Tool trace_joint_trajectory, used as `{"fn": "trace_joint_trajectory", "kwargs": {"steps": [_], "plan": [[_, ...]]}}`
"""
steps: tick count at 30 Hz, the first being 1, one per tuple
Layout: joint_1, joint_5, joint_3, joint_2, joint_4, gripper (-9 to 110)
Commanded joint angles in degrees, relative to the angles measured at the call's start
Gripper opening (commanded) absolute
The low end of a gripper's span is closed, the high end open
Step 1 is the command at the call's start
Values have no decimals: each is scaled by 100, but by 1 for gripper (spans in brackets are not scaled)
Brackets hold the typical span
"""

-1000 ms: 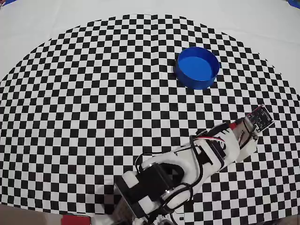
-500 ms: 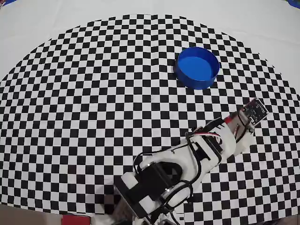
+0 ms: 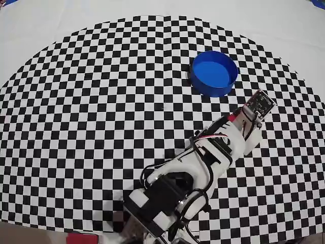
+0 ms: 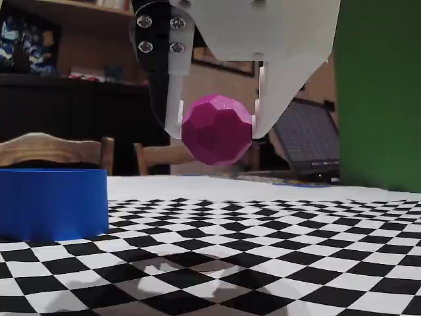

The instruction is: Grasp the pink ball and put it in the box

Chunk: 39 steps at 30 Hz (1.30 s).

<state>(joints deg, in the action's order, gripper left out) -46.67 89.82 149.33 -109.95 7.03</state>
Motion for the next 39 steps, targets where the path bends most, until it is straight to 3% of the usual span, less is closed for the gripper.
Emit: {"fn": "trace_joint_trajectory", "kwargs": {"steps": [1,39], "plan": [[167,70,-88,-396,26,0],[1714,70,-35,-492,26,0]]}}
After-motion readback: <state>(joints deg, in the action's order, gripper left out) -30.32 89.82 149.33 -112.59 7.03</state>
